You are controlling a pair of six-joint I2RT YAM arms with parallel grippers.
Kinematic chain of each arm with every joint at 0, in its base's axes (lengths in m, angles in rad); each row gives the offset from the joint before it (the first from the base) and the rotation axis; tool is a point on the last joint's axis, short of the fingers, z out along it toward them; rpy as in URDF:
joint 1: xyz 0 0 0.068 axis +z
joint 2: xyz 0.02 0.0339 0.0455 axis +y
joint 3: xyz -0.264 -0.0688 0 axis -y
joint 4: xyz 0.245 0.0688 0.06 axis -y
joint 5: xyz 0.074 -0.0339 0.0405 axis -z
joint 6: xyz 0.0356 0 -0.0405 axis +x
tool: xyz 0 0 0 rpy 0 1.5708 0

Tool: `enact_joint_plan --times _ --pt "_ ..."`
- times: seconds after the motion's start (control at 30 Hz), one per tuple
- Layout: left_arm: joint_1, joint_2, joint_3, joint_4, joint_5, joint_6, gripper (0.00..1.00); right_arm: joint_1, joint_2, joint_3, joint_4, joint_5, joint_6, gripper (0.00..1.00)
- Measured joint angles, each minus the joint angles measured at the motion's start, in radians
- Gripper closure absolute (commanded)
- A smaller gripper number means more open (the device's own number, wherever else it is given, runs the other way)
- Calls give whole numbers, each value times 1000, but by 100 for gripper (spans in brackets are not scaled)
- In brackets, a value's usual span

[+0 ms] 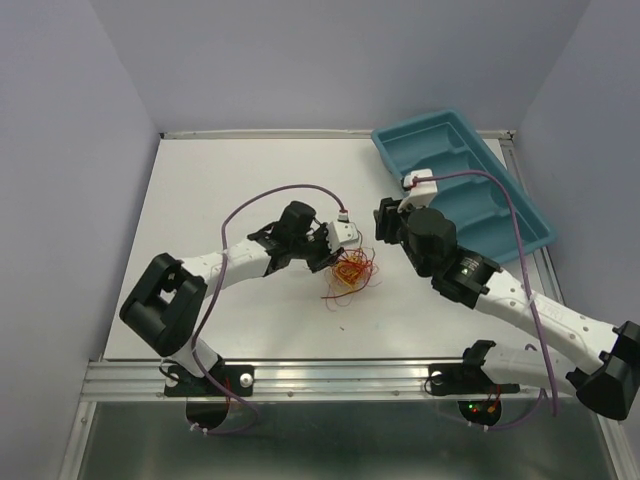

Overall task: Untangle the cables
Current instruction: Untie the cable.

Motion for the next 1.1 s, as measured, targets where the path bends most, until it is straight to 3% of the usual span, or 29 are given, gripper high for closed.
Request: enact_joint_plan --times 0.23,0.43,0.5,0.8,1.1 --pt "10 -41 17 -43 -24 -20 100 -11 76 1 -8 -177 -9 41" --pt "104 -315 -23 -11 -18 -90 100 -11 209 1 -17 -288 -12 40" --pt "122 -384 -23 8 -8 -108 100 -11 238 0 -2 -330 -10 32" --pt "142 -433 -30 21 57 -152 100 -14 246 -142 308 -519 5 6" --pt "158 -449 -35 15 84 -179 100 -14 396 -158 488 -564 11 7"
